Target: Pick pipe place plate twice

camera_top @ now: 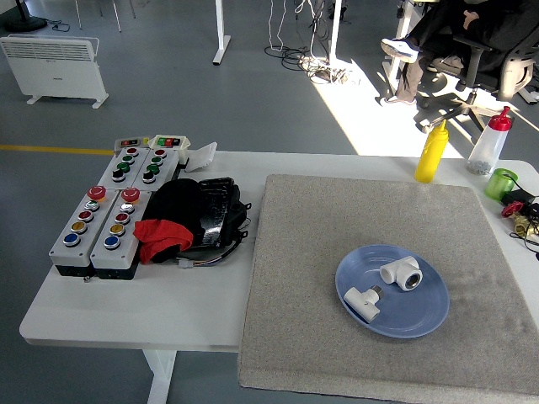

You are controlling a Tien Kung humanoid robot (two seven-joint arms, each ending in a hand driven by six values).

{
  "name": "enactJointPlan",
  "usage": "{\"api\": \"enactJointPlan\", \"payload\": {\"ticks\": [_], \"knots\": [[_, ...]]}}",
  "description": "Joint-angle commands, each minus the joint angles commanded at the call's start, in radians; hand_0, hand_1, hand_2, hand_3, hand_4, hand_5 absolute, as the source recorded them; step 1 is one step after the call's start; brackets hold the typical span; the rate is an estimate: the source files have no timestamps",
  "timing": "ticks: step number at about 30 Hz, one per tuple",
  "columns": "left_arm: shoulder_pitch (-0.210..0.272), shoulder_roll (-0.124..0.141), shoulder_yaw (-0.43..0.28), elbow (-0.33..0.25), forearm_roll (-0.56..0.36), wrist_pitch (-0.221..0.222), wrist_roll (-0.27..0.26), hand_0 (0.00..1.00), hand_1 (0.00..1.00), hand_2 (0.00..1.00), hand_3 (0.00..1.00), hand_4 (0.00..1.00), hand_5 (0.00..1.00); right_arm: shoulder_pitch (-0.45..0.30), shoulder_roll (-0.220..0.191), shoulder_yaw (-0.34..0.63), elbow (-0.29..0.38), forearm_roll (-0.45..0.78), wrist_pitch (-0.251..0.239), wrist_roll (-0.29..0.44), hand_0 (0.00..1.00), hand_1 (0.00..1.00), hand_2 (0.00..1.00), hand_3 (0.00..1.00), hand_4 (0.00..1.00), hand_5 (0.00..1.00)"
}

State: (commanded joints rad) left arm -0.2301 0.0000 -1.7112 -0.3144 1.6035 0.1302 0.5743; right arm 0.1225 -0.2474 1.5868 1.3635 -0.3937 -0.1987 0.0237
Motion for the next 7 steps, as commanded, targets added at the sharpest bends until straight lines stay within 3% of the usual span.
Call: {"api": "enactJointPlan", "payload": {"ticks": [7], "knots": [[0.0,0.0,-0.002,0.0,0.001,0.0,0.0,0.672,0.666,0.692,0.628,0.33,0.998,0.001,0.0,0.0,-0.002,-0.001,-0.003,0.001,0.747,0.693,0.701,0.712,0.463,0.963]]}}
